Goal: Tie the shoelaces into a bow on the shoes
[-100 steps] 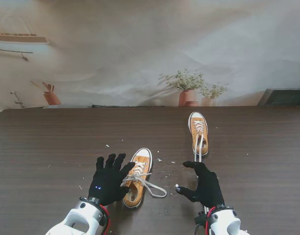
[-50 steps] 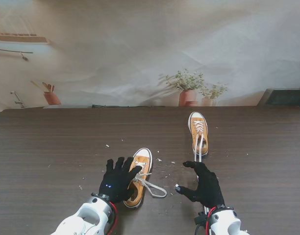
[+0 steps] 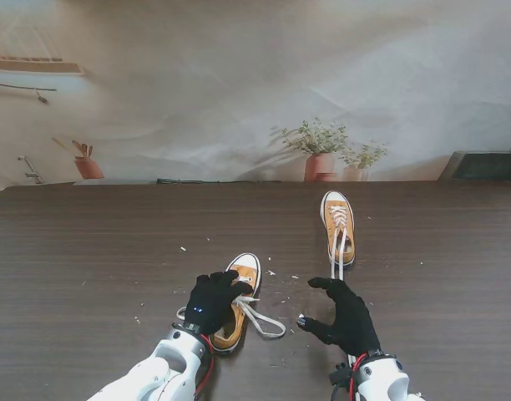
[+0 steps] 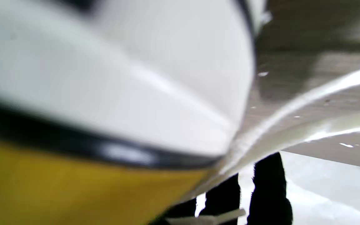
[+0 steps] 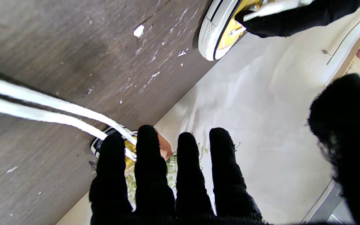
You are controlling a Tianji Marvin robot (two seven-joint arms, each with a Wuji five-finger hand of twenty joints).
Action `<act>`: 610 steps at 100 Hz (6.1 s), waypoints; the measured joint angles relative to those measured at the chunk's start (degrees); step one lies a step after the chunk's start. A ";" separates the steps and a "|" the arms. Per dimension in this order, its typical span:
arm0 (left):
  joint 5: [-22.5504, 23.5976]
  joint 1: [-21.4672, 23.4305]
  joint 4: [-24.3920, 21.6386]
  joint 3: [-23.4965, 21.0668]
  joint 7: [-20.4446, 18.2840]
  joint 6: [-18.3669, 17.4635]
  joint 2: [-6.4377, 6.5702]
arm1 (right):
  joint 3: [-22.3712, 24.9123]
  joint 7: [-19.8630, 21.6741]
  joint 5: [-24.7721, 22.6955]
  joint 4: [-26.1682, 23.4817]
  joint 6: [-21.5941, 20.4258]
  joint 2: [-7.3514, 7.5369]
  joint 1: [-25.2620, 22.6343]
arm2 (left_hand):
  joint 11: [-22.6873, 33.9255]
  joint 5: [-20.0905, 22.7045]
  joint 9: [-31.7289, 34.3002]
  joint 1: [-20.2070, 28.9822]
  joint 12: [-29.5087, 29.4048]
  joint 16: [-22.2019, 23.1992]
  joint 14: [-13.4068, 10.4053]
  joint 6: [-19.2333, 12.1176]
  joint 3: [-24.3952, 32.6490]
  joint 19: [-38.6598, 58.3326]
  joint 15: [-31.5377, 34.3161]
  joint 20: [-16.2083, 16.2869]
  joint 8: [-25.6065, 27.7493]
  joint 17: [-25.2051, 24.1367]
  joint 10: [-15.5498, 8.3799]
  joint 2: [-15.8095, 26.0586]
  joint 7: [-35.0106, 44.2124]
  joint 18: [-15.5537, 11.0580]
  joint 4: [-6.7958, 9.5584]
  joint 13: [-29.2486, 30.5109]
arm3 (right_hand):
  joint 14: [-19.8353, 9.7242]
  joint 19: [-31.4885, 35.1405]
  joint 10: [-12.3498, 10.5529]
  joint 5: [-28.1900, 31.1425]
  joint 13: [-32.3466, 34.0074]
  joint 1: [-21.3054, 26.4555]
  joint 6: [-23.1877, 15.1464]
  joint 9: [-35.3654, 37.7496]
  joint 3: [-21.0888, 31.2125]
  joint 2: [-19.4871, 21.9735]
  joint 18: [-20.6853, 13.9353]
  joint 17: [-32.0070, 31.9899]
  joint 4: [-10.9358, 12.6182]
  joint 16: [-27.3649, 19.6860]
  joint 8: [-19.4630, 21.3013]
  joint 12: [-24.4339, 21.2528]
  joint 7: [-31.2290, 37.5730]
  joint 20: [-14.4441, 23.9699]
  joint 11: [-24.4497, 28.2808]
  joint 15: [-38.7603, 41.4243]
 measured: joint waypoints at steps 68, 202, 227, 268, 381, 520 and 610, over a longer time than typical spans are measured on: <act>-4.13 -8.21 2.59 -0.36 -0.58 -1.84 -1.95 | -0.38 0.91 0.94 -0.48 -0.11 0.06 -0.20 | 1.08 6.93 20.56 4.11 30.40 8.69 -0.09 -1.91 1.36 37.79 27.77 -5.44 17.70 13.34 2.40 -8.15 18.69 -5.28 -2.54 12.53 | 0.12 1.13 0.64 3.49 0.80 0.55 -0.07 1.84 -3.35 3.42 0.09 0.66 0.03 0.00 0.00 -0.03 -0.01 0.02 -0.16 0.13; -19.25 -44.16 50.91 19.15 9.48 -12.05 -13.28 | -2.11 2.62 1.30 0.10 1.35 0.31 1.08 | 9.83 -3.18 2.35 -6.59 12.39 7.57 -1.38 -0.93 6.69 28.98 23.23 -8.09 2.78 0.53 0.75 -8.06 3.09 -5.61 -0.56 -0.51 | 0.12 1.78 0.66 3.49 0.80 0.61 -0.07 1.84 -3.35 3.45 0.10 0.66 0.03 0.00 0.00 -0.03 -0.05 0.02 -0.72 0.13; -14.19 -41.55 42.06 18.46 0.72 -5.28 -8.86 | -1.43 2.89 2.37 -0.71 1.21 0.27 0.41 | 4.86 -8.40 -8.25 -14.02 6.50 6.98 -1.41 2.70 6.73 22.66 17.17 -8.77 -0.84 -9.71 0.58 -8.96 -5.52 -5.61 0.23 -10.61 | 0.12 1.78 0.66 3.49 0.80 1.07 -0.07 1.84 -3.33 3.46 0.10 0.66 0.03 0.00 0.00 -0.03 -0.05 0.02 -0.72 0.13; -13.59 -38.15 27.86 15.14 -18.03 6.42 -4.21 | -0.73 2.80 2.49 -1.88 0.54 0.27 -0.85 | -13.42 -14.47 -17.16 -19.29 -0.75 -2.23 -1.63 5.43 0.17 -10.91 -8.44 -17.73 -5.22 -17.35 0.52 -8.57 -20.17 -5.63 0.51 -19.62 | 0.12 1.79 0.67 3.49 0.80 1.11 -0.07 1.84 -3.33 3.46 0.10 0.66 0.03 0.00 0.00 -0.03 -0.05 0.02 -0.72 0.13; -6.70 15.94 -27.90 -28.40 -21.54 -14.44 0.79 | -0.21 3.18 0.98 -2.38 0.91 0.39 -1.31 | -15.13 -4.79 -4.13 -17.56 -3.94 -11.05 -1.31 7.96 -18.85 -34.14 -20.60 -19.63 -3.70 -10.65 2.02 0.69 -19.59 -6.60 2.22 -10.99 | 0.12 1.79 0.75 3.49 0.81 1.12 -0.07 1.84 -3.33 3.46 0.00 0.16 0.03 0.00 0.00 -0.03 -0.07 -0.47 -0.74 0.14; -11.36 30.27 -16.74 -35.28 -1.59 -25.14 -1.88 | -0.71 11.03 -26.36 9.87 4.49 4.62 25.13 | -7.56 2.36 1.76 -14.17 -3.77 -9.53 -0.02 9.62 -20.70 -32.74 -14.08 -18.95 -3.03 -5.88 4.06 3.54 -18.03 -5.27 3.91 -5.84 | -0.81 1.53 0.49 3.55 1.23 1.71 -2.32 4.21 -4.01 2.57 -2.00 1.42 0.18 0.00 0.00 -0.03 -0.13 -2.12 -1.49 0.71; -11.51 28.34 -15.98 -32.23 -2.85 -23.37 -1.65 | -11.16 4.94 -35.46 34.21 5.91 7.54 42.60 | -7.54 2.36 1.76 -14.17 -3.77 -9.53 0.00 9.68 -20.70 -32.74 -11.51 -18.95 -3.02 -5.69 4.19 4.04 -18.02 -5.26 4.21 -5.87 | -2.01 4.17 -0.16 3.39 2.02 2.84 -3.94 4.16 1.24 -1.62 -2.07 2.40 0.18 0.00 0.08 0.00 1.71 -4.11 -0.74 1.50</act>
